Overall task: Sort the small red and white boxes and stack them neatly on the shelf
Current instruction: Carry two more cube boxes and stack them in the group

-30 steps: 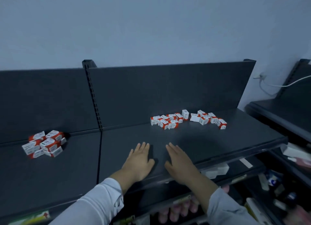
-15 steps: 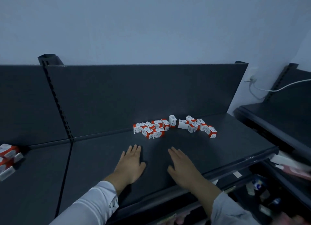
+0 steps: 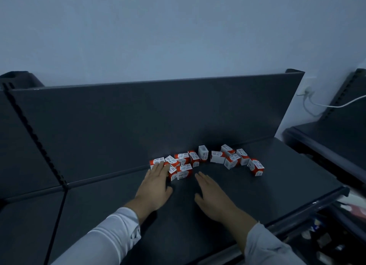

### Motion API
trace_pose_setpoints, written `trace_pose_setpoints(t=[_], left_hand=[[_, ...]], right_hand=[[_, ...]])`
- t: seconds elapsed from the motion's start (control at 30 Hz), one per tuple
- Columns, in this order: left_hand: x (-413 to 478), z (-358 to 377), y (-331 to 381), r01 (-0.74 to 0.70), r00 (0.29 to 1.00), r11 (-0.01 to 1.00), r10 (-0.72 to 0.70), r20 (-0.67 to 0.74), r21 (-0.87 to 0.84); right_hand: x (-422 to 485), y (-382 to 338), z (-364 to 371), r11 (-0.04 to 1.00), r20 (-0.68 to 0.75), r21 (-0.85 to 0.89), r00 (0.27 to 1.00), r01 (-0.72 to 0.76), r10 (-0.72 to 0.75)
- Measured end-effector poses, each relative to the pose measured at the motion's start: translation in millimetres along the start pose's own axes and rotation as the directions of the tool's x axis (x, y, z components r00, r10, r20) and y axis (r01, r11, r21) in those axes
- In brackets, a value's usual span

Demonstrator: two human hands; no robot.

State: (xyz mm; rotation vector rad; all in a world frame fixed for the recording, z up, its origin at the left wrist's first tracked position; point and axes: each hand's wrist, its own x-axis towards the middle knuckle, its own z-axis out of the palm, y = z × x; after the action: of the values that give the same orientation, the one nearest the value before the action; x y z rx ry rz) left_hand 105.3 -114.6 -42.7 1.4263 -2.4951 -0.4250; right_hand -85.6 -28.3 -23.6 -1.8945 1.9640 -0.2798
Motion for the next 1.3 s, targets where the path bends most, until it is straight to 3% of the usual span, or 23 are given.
trace_pose_setpoints(t=[0.3, 0.67, 0.87, 1.03, 1.17, 1.23, 1.3], left_hand=[[13, 12, 1, 0.045, 0.998, 0.996, -0.042, -0.045, 0.072], [15, 18, 14, 0.113, 0.959, 0.993, -0.121, -0.256, -0.047], [4, 12, 6, 0.112, 0.981, 0.954, -0.151, -0.125, -0.279], [-2, 11, 8, 0.327, 0.920, 0.818, -0.389, -0.037, -0.474], [-6, 12, 9, 0.349, 0.926, 0.851, -0.377, 0.007, -0.392], [-7, 11, 12, 0.309, 0.944, 0.865, -0.330, 0.017, -0.395], [-10, 8, 17, 0.287, 0.950, 0.816, -0.310, 0.040, -0.502]], right_hand=[[52, 6, -4, 0.987, -0.033, 0.017, 0.986, 0.162, -0.162], [84, 32, -6, 0.949, -0.138, 0.007, 0.940, 0.315, -0.311], [84, 57, -11, 0.904, -0.212, 0.178, 0.912, 0.388, -0.350], [79, 64, -17, 0.788, -0.337, 0.457, 0.900, 0.413, -0.276], [81, 48, -18, 0.714, -0.199, 0.604, 0.935, 0.354, -0.295], [82, 37, -11, 0.725, -0.146, 0.589, 0.930, 0.356, -0.338], [83, 27, -2, 0.756, -0.160, 0.532, 0.922, 0.382, -0.354]])
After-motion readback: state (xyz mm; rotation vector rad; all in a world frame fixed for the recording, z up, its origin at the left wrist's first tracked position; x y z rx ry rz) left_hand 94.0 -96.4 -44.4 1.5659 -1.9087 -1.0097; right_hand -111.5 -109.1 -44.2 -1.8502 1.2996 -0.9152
